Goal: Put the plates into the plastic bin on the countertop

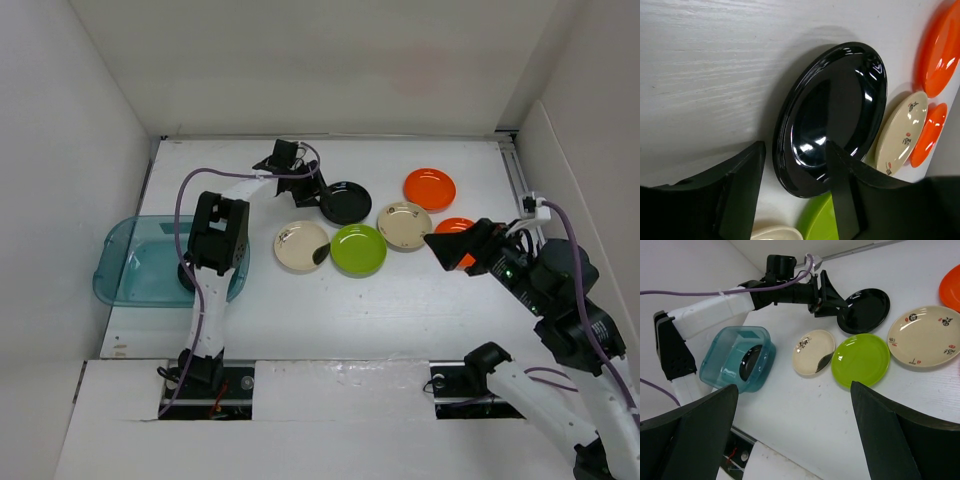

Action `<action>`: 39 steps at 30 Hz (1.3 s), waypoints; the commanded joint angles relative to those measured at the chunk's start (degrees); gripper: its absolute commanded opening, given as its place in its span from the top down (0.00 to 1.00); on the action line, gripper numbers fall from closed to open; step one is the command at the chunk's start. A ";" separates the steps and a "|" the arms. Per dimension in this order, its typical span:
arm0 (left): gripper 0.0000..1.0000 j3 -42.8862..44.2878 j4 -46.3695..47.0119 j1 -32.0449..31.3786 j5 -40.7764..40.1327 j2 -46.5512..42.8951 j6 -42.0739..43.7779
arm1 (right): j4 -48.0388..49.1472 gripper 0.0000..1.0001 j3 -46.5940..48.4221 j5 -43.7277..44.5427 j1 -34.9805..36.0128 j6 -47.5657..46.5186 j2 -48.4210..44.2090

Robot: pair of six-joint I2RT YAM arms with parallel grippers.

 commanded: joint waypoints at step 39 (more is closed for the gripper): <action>1.00 -43.15 -11.84 28.50 -28.55 -68.78 -12.19 | -1.50 0.00 4.92 -4.79 0.18 -3.79 -3.75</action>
